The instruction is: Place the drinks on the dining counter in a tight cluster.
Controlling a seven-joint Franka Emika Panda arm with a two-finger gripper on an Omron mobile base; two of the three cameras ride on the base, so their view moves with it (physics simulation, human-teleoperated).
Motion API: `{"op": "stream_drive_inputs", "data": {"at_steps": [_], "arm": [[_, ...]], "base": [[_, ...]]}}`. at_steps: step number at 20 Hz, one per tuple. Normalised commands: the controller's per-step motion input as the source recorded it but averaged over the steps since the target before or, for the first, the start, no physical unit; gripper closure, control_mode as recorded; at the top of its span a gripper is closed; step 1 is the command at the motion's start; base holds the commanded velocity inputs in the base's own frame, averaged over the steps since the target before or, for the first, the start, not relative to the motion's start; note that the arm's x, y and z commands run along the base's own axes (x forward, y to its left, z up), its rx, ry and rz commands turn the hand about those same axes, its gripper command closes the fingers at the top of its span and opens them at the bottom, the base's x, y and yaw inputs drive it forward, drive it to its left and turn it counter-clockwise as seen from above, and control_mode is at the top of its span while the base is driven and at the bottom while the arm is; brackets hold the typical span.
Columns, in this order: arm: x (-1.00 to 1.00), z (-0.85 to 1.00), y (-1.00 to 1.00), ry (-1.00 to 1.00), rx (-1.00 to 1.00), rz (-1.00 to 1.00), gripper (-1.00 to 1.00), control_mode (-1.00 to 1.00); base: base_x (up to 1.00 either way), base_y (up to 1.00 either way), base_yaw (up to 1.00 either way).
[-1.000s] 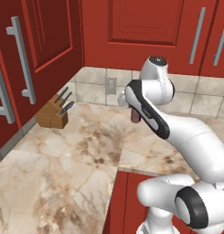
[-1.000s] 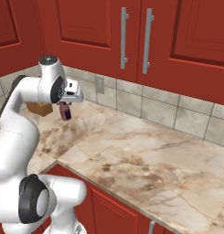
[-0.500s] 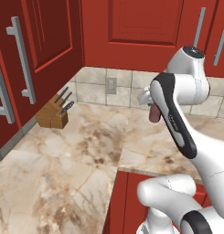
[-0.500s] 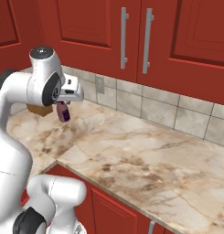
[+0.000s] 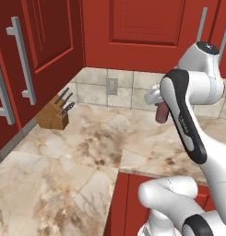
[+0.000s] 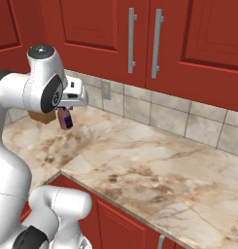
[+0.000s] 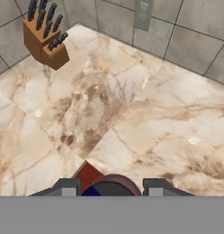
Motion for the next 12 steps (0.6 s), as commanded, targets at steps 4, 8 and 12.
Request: {"op": "stream_drive_inputs", "data": {"at_steps": [4,8,12], "arm": [[-0.05,0.0,0.0,0.0,0.0,0.0,1.0,-1.0],[0.0,0.0,0.0,0.0,0.0,0.0,1.0,1.0],[0.0,0.0,0.0,0.0,0.0,0.0,1.0,1.0]], "base": [[0.0,0.0,0.0],[-0.06,-0.04,-0.01],[-0.54,-0.44,-0.16]]}}
